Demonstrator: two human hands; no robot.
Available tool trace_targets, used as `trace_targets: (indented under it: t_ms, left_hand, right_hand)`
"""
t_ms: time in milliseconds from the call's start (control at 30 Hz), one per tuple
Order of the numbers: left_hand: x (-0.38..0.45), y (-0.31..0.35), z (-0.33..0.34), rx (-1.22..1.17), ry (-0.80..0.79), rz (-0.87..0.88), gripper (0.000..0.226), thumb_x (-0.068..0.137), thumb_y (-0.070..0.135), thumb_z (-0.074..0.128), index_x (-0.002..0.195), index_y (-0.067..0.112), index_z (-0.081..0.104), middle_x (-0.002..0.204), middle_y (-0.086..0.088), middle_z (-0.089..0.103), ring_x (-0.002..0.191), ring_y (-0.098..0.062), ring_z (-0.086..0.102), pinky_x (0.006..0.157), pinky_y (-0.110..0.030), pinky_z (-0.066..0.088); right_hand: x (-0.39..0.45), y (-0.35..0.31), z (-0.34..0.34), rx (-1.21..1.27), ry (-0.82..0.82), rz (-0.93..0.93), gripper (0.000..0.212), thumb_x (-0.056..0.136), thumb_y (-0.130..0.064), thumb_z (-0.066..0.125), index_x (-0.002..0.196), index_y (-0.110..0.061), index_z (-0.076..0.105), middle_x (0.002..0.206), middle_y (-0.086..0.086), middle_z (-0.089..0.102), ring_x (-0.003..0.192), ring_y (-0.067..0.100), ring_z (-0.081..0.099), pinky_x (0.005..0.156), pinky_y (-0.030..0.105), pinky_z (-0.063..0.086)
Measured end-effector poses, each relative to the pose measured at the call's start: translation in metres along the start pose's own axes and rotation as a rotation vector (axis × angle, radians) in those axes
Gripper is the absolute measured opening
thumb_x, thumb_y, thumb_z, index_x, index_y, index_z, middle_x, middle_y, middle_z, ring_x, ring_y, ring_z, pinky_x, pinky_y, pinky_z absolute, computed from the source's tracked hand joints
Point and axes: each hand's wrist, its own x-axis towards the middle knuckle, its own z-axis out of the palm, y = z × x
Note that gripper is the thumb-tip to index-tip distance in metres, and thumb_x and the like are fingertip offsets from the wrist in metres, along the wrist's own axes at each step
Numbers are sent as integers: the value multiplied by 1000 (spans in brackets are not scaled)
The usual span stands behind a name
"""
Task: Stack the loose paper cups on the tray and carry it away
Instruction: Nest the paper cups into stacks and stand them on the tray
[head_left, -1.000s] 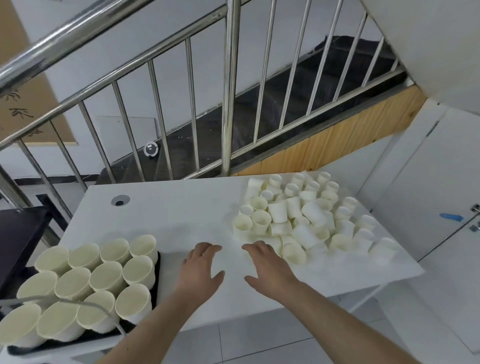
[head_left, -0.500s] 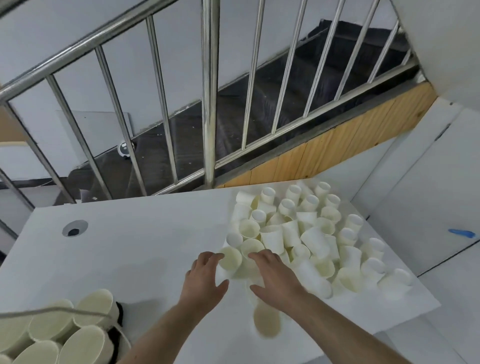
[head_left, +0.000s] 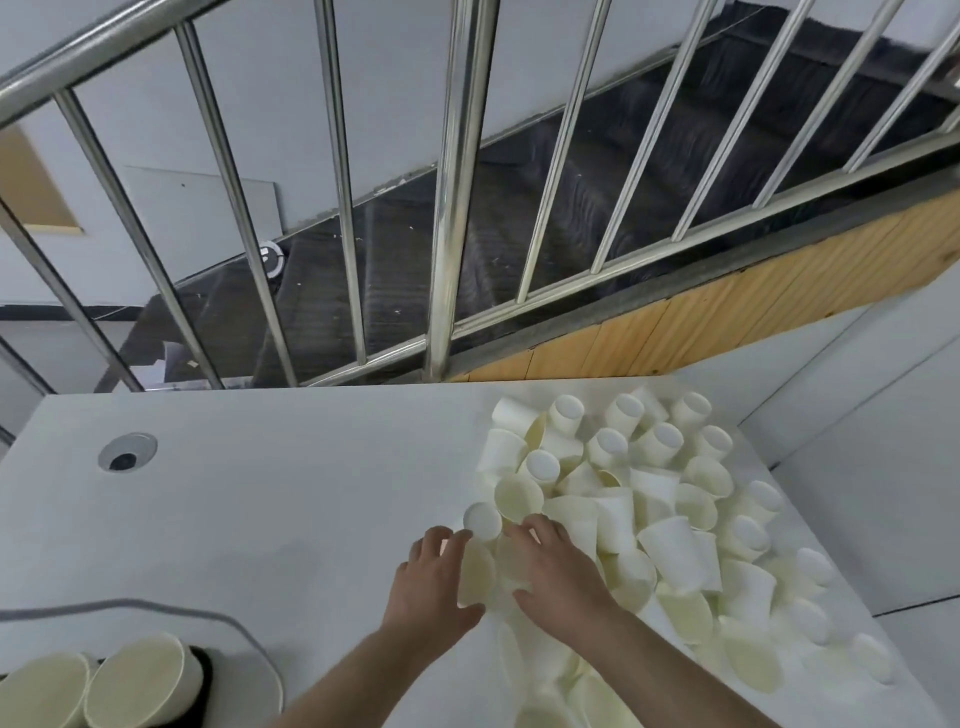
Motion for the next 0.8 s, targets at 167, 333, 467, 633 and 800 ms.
trace_targets:
  t_ms: [167,333,467,633,800]
  left_hand:
    - [6,7,11,33,-13,-25,82,79,45,62,145,27,18,141,5,28,128,-17,34,98,-26,40]
    - [7,10,13,16,0,-34,75,81,34,60,144,27,19,137,8,31,125,-15,36,95,-25,42]
    - [4,8,11,0,10,-37,75,80,33,60,143,27,21,137,9,31,125,-15,36,94,-25,43]
    - [0,4,7,1,27,-44,74,80,33,60,143,29,21,136,10,31,124,-14,37,93,-23,44]
    - [-1,5,6,12,22,-38,74,82,34,60,144,29,19,137,10,30,124,-13,36,92,-23,44]
  right_hand:
    - [7,2,2,-79,-40,-43,53,87,-11,58,135,-19,36,139,-1,31,128,22,33,76,28,40]
    - [11,1,7,-127,-67,-59,54,85,-3,59,132,-16,37,136,3,33,125,25,36,83,32,45]
    - [16,5,8,-167,-59,-64,60,82,1,59,136,-16,35,136,7,32,121,29,39,86,34,46]
    - [20,4,9,-206,-56,-66,64,83,-3,61,138,-17,33,135,11,31,116,32,42,83,36,46]
    - [20,0,9,-169,-57,-72,54,89,-21,62,136,-19,35,135,10,32,117,32,41,89,37,46]
